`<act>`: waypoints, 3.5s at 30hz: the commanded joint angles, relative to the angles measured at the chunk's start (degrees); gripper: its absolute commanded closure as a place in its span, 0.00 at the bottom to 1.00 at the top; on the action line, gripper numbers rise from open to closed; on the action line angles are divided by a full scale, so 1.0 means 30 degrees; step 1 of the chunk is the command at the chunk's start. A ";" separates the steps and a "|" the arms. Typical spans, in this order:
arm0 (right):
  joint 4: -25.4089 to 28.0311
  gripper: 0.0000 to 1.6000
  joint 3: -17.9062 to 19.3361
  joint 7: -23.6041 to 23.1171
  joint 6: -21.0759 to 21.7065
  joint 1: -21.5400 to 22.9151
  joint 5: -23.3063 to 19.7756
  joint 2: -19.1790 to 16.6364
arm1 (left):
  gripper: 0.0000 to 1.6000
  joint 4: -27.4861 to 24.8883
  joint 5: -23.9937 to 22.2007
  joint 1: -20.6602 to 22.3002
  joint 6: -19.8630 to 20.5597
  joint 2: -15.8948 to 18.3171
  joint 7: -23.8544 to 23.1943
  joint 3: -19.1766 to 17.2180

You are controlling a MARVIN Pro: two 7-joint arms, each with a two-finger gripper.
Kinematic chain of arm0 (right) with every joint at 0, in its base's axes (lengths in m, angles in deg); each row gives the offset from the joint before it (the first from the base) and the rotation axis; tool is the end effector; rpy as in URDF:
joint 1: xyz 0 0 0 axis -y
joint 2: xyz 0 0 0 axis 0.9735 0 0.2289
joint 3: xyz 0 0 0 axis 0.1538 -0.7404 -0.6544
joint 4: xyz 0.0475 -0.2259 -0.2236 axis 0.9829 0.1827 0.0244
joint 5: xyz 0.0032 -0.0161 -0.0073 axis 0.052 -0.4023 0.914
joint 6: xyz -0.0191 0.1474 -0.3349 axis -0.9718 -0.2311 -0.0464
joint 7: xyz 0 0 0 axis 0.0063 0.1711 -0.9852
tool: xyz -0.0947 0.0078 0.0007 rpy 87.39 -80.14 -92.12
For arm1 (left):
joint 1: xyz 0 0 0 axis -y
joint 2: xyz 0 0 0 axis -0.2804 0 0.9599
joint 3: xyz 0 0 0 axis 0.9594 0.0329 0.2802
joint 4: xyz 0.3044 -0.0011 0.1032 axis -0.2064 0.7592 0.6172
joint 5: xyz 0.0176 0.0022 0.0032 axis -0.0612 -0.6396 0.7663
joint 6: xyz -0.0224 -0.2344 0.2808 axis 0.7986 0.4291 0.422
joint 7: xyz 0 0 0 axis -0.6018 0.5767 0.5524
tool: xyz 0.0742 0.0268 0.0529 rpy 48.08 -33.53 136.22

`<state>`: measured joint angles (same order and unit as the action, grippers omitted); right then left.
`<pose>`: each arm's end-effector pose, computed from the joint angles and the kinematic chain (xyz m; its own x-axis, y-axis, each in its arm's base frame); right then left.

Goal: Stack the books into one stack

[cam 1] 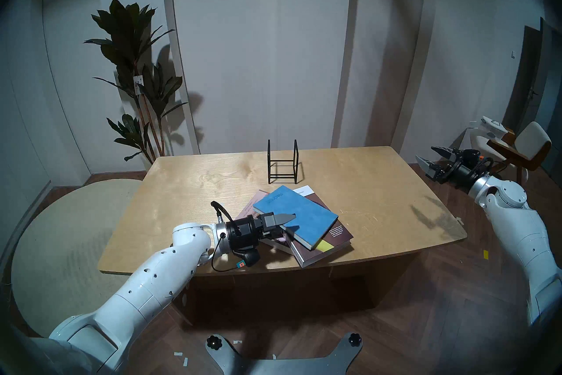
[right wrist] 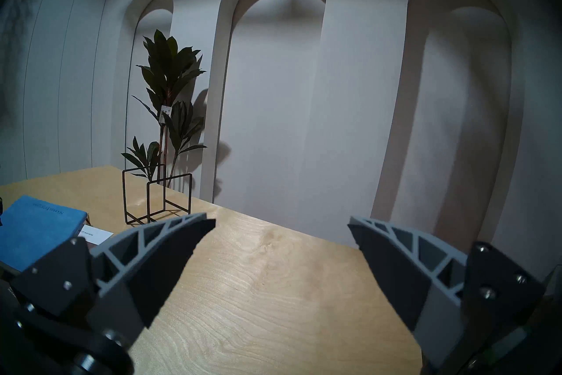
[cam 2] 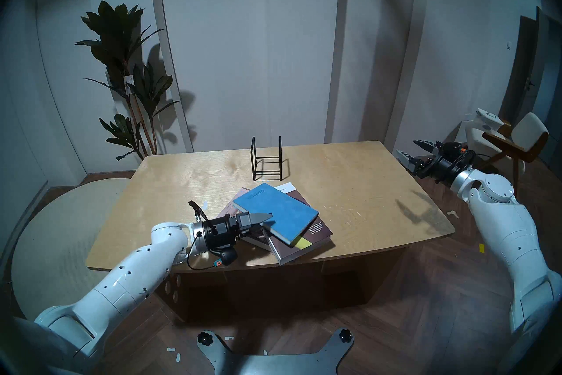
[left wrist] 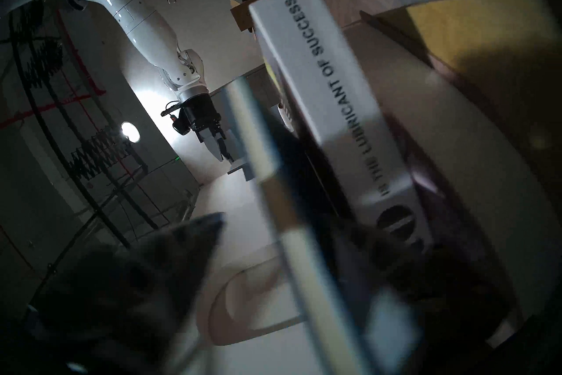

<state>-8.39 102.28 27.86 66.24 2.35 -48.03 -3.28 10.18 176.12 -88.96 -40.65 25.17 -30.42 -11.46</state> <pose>0.5007 -0.3281 -0.2218 -0.0759 0.1143 0.9905 0.4481 -0.8835 0.1363 0.4737 -0.0416 -0.3646 -0.8140 -0.2685 -0.5151 0.4931 0.1494 -0.8570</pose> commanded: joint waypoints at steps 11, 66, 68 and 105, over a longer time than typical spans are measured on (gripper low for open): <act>-0.0006 0.00 0.0104 0.0041 -0.0338 0.0424 -0.0022 0.0100 | 0.00 0.1218 0.5044 0.3528 0.1631 0.2059 0.3557 0.1865; -0.0567 0.00 -0.0062 -0.0179 -0.1090 0.0881 0.0119 0.0354 | 0.00 1.1499 1.3632 1.1647 1.6750 -0.1799 1.2307 0.5018; -0.0579 0.00 -0.0065 -0.0191 -0.1100 0.0888 0.0122 0.0358 | 0.00 1.2096 1.4020 1.1819 1.7075 -0.1739 1.2307 0.4847; -0.0682 0.00 -0.0111 -0.0292 -0.1027 0.0889 0.0175 0.0351 | 0.00 1.9467 0.7949 1.6971 1.0151 -0.1841 0.6415 -0.3758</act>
<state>-10.89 101.55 26.96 63.42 4.23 -47.36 -2.04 66.03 207.38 -42.99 -4.99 19.97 -7.18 -15.21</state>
